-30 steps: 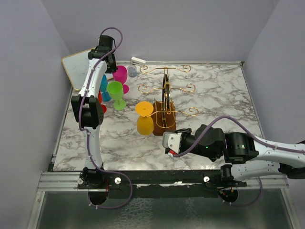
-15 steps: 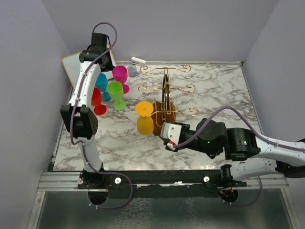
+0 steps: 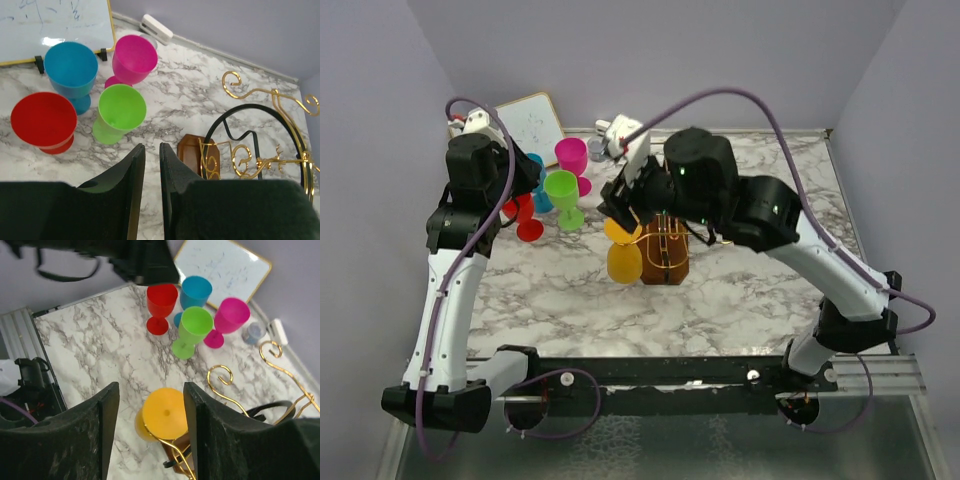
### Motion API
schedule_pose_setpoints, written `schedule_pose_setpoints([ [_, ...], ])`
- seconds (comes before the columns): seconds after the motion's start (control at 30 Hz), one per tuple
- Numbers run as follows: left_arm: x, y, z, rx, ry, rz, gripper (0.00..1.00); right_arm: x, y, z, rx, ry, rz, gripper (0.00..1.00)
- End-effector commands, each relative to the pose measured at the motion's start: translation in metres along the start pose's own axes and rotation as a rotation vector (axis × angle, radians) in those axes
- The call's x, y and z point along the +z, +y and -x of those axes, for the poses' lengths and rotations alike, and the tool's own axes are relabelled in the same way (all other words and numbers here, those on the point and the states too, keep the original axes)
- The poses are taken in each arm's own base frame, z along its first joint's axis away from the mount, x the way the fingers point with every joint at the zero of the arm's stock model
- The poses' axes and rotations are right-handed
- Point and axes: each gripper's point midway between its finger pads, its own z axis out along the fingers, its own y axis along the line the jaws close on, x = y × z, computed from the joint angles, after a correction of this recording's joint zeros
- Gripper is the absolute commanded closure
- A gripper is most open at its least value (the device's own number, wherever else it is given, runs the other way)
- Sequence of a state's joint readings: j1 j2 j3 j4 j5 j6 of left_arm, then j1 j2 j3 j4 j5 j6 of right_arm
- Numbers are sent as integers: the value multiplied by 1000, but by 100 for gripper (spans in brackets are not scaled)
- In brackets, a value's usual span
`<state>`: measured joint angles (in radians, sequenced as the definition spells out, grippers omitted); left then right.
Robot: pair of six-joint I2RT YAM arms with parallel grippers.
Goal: Take the wine glass off the wine glass rack
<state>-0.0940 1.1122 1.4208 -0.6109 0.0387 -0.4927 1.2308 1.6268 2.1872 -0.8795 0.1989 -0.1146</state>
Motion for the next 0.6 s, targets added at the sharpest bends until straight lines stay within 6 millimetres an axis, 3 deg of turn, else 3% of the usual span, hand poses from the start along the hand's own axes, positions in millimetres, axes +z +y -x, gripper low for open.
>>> schedule_pose_setpoints([
  [0.0, -23, 3, -23, -17, 60, -3, 79, -15, -25, -9, 353, 58, 191, 49],
  [0.13, -54, 2, -35, -19, 84, -27, 79, -14, -31, -29, 549, 113, 322, 55],
  [0.27, -75, 0, -43, -18, 96, -49, 79, -20, -37, -31, 637, 85, 346, 56],
  [0.4, -81, 2, -65, -34, 137, -74, 79, -25, -43, -33, 713, 56, 381, 55],
  [0.57, -82, 4, -90, -73, 178, -106, 79, -30, -34, -36, 866, 48, 506, 51],
])
